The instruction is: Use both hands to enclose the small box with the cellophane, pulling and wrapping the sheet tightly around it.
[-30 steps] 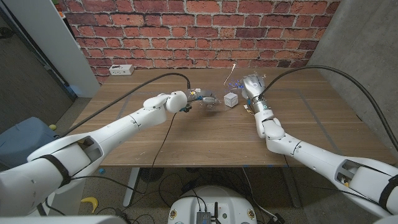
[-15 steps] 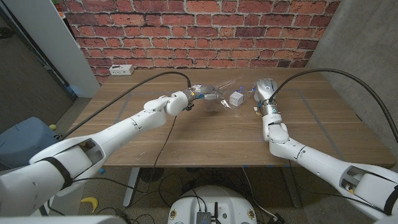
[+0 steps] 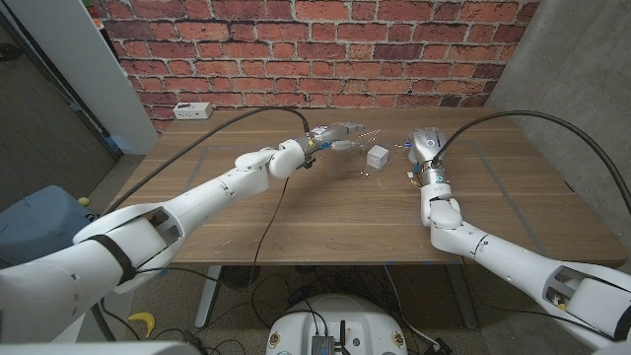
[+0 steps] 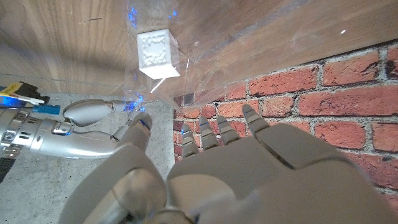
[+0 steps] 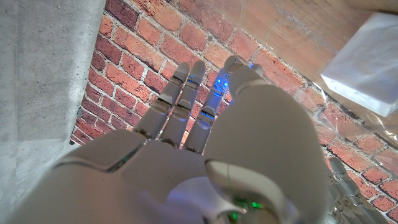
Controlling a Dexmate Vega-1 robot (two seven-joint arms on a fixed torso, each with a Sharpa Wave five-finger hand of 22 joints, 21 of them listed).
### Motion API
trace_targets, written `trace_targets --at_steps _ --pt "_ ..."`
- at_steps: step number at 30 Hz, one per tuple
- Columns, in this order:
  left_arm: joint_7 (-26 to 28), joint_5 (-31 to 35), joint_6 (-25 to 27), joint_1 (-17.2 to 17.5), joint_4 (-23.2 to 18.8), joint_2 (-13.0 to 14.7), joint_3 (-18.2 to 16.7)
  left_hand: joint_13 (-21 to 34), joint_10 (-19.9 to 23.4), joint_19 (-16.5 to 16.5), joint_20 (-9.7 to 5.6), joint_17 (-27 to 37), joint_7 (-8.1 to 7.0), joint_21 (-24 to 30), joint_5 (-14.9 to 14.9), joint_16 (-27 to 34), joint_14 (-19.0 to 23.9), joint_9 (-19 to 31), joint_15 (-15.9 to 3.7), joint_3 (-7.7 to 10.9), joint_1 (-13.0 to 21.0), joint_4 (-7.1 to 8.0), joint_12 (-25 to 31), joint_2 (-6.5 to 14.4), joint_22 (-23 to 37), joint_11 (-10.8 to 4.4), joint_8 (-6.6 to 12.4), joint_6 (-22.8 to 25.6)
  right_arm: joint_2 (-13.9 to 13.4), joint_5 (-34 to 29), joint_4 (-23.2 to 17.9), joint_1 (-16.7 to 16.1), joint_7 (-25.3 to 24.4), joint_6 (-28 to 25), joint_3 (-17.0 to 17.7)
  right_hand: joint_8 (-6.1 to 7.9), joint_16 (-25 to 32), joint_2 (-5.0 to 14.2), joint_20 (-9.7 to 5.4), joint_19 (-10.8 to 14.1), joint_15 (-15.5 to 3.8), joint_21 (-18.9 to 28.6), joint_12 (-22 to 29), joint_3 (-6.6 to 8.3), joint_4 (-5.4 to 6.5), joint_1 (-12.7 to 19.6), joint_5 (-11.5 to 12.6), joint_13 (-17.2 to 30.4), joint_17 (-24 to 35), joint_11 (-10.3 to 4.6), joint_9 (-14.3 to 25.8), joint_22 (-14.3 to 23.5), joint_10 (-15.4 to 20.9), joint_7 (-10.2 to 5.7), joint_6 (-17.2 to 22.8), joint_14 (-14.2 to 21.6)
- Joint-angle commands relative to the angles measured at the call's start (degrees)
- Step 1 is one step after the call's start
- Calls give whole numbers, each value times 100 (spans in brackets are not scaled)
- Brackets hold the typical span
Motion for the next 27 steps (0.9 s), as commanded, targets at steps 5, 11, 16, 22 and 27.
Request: trace_targets --at_steps 5,11,16,22,27 --pt "-897 -365 -507 -1258 2483 -1322 766 -31 -82 -595 67 34 60 24 18 32 -555 -4 54 -140 -412 261 73 43 38 125 -49 -684 -62 82 -86 -57 -279 198 45 -19 -37 17 17 -9 -882 40 -32 18 4 -28 -28 19 9 13 10 4 63 -2 52 64" --pt "-1129 -561 -581 -1637 3625 -1879 1087 -46 22 -859 116 30 -49 37 30 45 -665 -15 101 -197 -569 363 112 28 42 349 -58 -1178 -90 85 -108 -76 -325 246 74 -33 -63 19 14 -11 -881 43 -40 20 7 -35 -26 19 3 15 11 3 73 4 47 67" --pt "-1283 -794 -522 -1874 4428 -2291 1342 -53 89 -1097 168 34 -85 56 45 69 -730 -21 169 -262 -731 477 134 1 45 455 -75 -1771 -83 92 -45 -38 -352 322 81 -36 -62 14 7 -13 -887 45 -49 12 4 -34 -26 19 11 16 11 2 76 -4 62 88" --pt "-1425 -1087 116 -1987 4648 -2528 1729 -55 281 -1257 232 35 -98 77 61 109 -665 -25 258 -331 -877 586 188 -39 45 657 -51 -2185 -64 123 17 -12 -406 397 100 -48 -83 14 8 -15 -885 49 -59 11 0 -32 -23 21 12 22 11 2 85 -3 69 98" --pt "-1359 -1363 448 -2030 4665 -2587 2070 -55 441 -1261 267 34 -84 106 70 133 -575 -26 284 -376 -952 643 235 -74 44 729 -20 -2258 -59 132 35 -7 -445 439 104 -53 -91 16 8 -15 -887 53 -65 11 -2 -28 -22 22 15 31 11 1 91 -6 79 110"
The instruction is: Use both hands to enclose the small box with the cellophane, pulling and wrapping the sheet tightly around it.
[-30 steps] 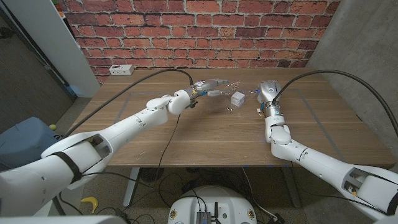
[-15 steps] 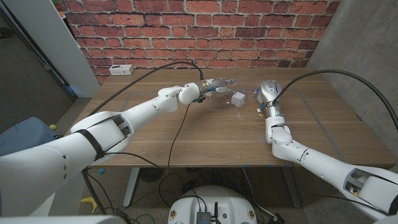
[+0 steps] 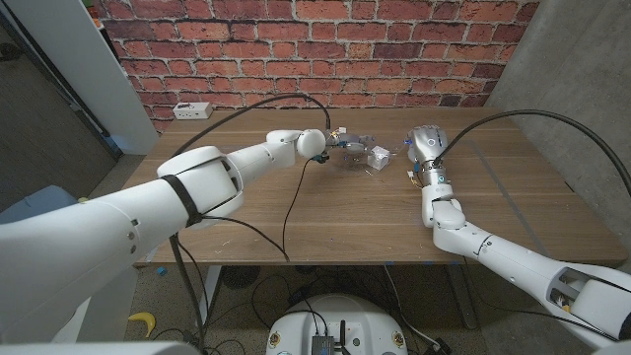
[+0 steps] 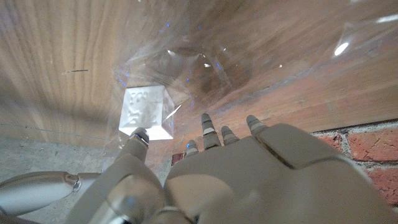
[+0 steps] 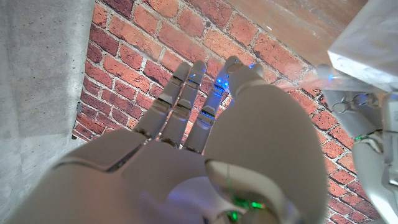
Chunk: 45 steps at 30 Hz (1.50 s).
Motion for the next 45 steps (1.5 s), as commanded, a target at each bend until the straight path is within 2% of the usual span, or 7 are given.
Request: trace_targets --at_steps 1,8,13,22,29,40,45 --pt "-137 -618 748 -308 642 -433 758 0 93 -403 60 7 -20 36 20 38 34 17 4 -1 -68 62 39 -14 18 17 56 -850 17 31 77 36 -106 118 30 -9 -8 14 9 -16 -889 31 -23 9 -3 -27 -22 24 16 -3 10 1 64 -4 41 70" --pt "53 -758 -203 -264 452 -75 738 0 -70 -352 89 5 -71 91 43 32 81 12 12 -52 -151 151 -46 -38 15 -236 161 -680 -25 -18 16 40 -62 128 6 -18 -25 11 7 -17 -884 35 -34 5 -4 -29 -21 25 18 -14 10 0 68 -5 50 75" --pt "589 -564 -56 345 -1893 1251 181 16 -614 -195 127 -3 -140 169 59 -4 73 12 58 -63 -107 174 -180 -63 2 -255 306 -90 -15 -49 -1 36 -40 89 -3 -32 -37 6 8 -19 -884 39 -40 -5 -1 -36 -22 30 24 -7 11 0 79 2 47 83" --pt "1386 -168 -286 1149 -3305 1998 -618 48 -354 589 163 2 19 395 32 106 845 68 -100 58 256 -214 87 -145 -3 -367 692 2083 -4 -88 -15 28 40 40 -32 -45 -59 6 9 -20 -885 45 -56 -9 -5 -32 -20 35 29 -5 12 0 81 -3 58 90" --pt "1511 80 -310 1565 -4016 2345 -1073 55 -127 568 103 5 98 359 26 91 960 71 -137 81 331 -327 154 -177 -6 -446 768 2529 12 -123 -31 28 53 -29 -37 -53 -80 7 10 -23 -888 49 -69 -8 -10 -23 -16 39 32 -8 12 -1 79 7 75 94" --pt "1297 553 -104 1814 -4452 2467 -1331 72 1490 865 143 27 1068 374 -2 310 2280 81 -368 121 241 -447 526 -126 7 -328 914 4322 23 -189 -88 39 86 -53 -63 -70 -95 3 10 -25 -891 55 -79 -16 -15 -13 -14 49 44 -3 12 -1 91 -1 85 110" --pt "1474 998 379 1972 -4743 2507 -1378 93 2150 2174 61 66 1228 892 -17 476 3466 96 -403 204 200 -498 593 -98 79 -134 867 5010 23 -204 -111 38 103 -67 -62 -78 -111 3 7 -26 -884 58 -87 -18 -12 -16 -13 51 45 -1 13 -1 92 -2 87 108"
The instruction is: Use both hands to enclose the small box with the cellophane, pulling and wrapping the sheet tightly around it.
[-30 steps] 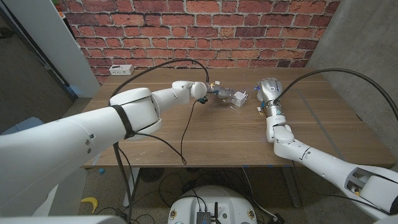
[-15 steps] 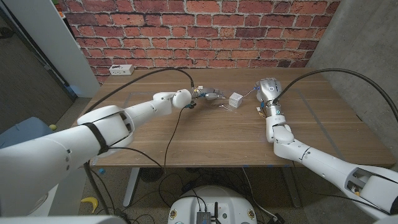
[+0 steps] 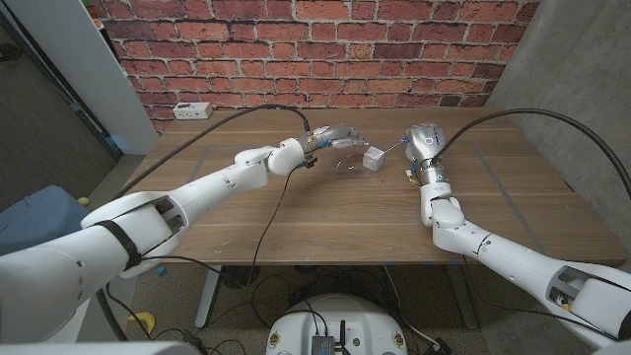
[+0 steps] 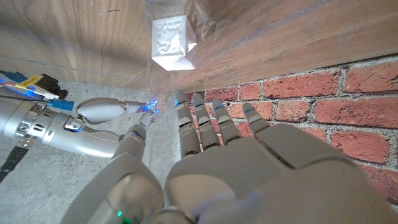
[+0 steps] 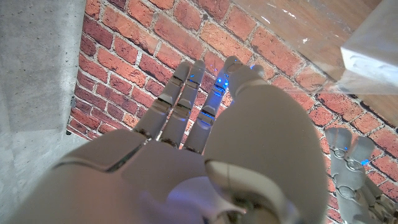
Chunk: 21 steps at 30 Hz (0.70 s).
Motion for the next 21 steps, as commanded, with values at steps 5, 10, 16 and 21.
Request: trace_targets --at_steps 5,10,16,21 --pt "324 1044 1161 585 -1151 234 -378 89 1275 2029 -92 122 282 866 -46 366 1757 34 -131 289 72 -180 247 149 103 227 16 1081 20 -42 -54 -1 23 -44 6 -41 -55 8 4 -27 -876 40 -26 -19 -9 -17 -11 27 34 12 12 -2 43 -10 45 64" --pt "51 1170 1679 615 -1291 223 -371 191 1878 2761 -211 157 417 1194 6 570 2441 63 -130 481 200 -255 422 232 100 291 123 1657 5 -63 -82 -11 3 -35 9 -49 -62 5 3 -26 -876 44 -32 -25 -7 -20 -10 29 40 3 12 -2 50 -17 48 73" --pt "-957 1066 1945 318 -1133 116 -159 83 905 2114 -342 29 443 926 76 -173 1293 26 36 1042 317 -17 -235 650 -3 310 -560 614 -11 -135 -76 6 -22 22 -32 -63 -69 5 2 -25 -882 48 -37 -30 -11 -13 -10 32 51 10 12 -2 67 -9 46 82" --pt "-1613 998 2034 0 -751 -98 93 41 47 1314 -505 16 257 598 234 -405 342 14 -11 1895 793 287 -652 831 -27 190 -785 -361 -19 -171 -69 27 -21 82 -48 -64 -79 3 -4 -29 -880 50 -45 -34 -12 -11 -9 33 55 7 12 -2 66 5 66 82"
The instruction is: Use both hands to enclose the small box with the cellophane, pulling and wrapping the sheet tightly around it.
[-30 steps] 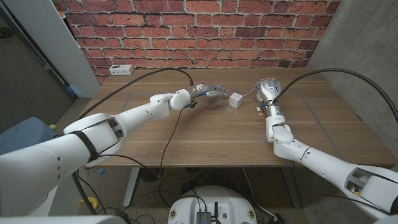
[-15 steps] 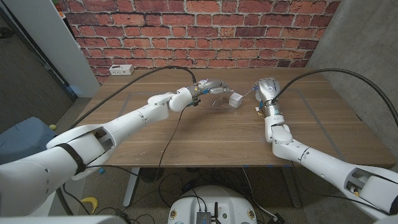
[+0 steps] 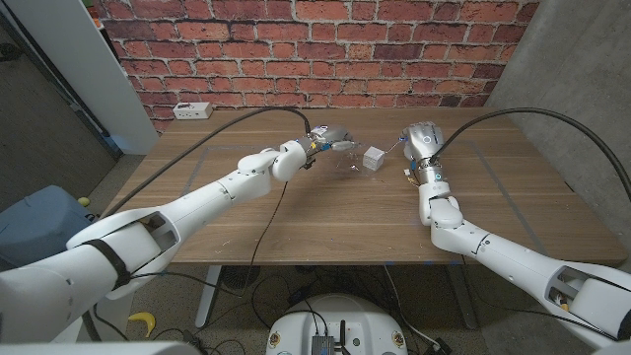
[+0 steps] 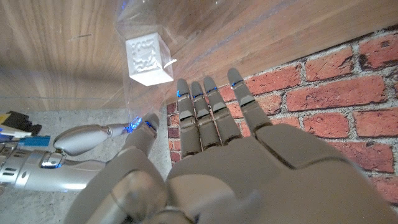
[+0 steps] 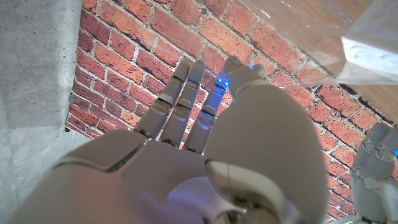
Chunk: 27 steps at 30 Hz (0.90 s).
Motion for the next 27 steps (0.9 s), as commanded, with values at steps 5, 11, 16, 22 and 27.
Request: trace_targets --at_steps 5,11,16,22,27 --pt "-1553 -68 419 -631 679 -433 545 -26 -387 -693 -196 -23 -108 -280 198 -18 -583 -6 -121 835 804 -40 -129 368 -3 -142 35 -331 -24 -124 9 54 -42 157 -58 -29 -45 4 -4 -28 -852 31 -42 -34 -15 -3 -8 8 31 -20 13 -2 36 6 65 52" --pt "-1735 -66 410 -774 887 -552 742 -43 136 -482 -387 -36 -28 -197 191 108 -183 -13 -152 879 1114 -220 37 304 -5 -54 156 282 -42 -77 0 96 -113 454 -44 -40 -47 -1 -8 -21 -854 38 -50 -44 -17 2 -8 17 44 -25 13 -2 33 1 66 62" --pt "-1928 -178 374 -881 1085 -644 830 -54 -98 -430 -421 -53 -13 -177 189 -3 -350 -20 -45 940 1285 -338 -89 321 -10 -58 10 61 -57 64 11 112 -205 921 -5 -84 -20 6 181 132 -863 115 -71 -78 -30 45 -14 48 106 29 20 3 8 26 28 100" --pt "-1959 -225 363 -939 1153 -672 901 -58 -304 -502 -443 -47 -62 -208 160 -57 -579 -25 -86 907 1392 -352 -171 331 -16 -116 -65 -151 19 167 167 164 -323 1460 -37 -102 -7 13 103 151 -868 131 -83 -101 -36 76 -21 63 143 12 25 8 -6 13 21 108" --pt "-1919 -266 341 -950 1150 -658 910 -60 -454 -559 -450 -49 -131 -232 142 -79 -718 -28 -88 862 1446 -362 -214 311 -19 -155 -101 -332 70 368 217 178 -345 2010 -23 -118 26 46 -14 131 -865 138 -104 -139 -19 86 -41 74 197 -15 33 15 -22 6 25 138"
